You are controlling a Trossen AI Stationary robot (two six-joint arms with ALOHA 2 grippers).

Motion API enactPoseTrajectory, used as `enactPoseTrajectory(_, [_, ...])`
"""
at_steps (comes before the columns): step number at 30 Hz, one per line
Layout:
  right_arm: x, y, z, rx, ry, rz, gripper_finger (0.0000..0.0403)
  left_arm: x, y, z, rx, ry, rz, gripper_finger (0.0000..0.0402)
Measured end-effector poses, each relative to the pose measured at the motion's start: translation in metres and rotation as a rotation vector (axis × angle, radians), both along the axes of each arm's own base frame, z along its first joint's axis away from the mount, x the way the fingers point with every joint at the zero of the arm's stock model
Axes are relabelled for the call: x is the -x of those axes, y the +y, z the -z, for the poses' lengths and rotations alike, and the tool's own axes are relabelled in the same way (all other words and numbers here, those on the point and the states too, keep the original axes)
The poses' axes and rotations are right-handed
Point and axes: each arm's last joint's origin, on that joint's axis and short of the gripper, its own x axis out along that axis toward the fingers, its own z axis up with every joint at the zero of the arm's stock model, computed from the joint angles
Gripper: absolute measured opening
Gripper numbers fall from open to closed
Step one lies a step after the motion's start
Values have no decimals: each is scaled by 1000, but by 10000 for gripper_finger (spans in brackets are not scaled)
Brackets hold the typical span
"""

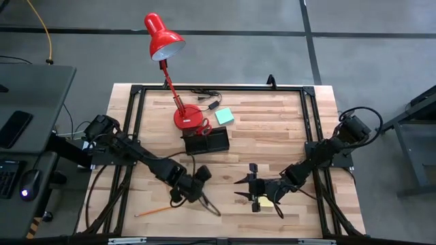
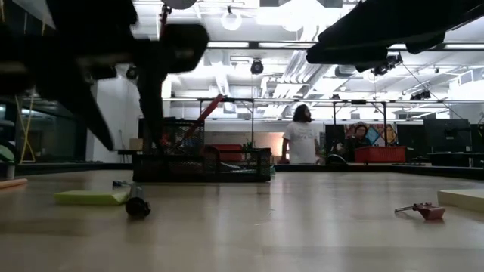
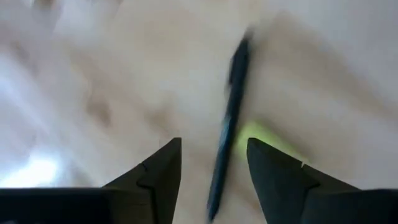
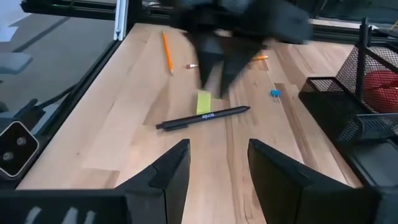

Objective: Pick and place office supplies into organizer
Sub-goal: Put the black pen into the desk organizer

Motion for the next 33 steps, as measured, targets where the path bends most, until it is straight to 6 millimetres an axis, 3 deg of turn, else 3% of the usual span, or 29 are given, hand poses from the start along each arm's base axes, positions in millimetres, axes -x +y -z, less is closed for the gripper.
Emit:
enactPoseTrajectory(7, [-1,-2,0,-3,2,5,152,-6,-4,7,52,-7,44,148])
enactPoseTrajectory(15, [-2,-3,0,-5,6,7,152,-13,-9,39,38,44,53,152])
enactPoseTrajectory(25, [-3,-5,1,-5,9,15,152,-16,-9,40,33,25,55,156])
enactPoseTrajectory(33, [-5,-8,1,-6,9,27,152,-24,-2,47,113,30,45,120])
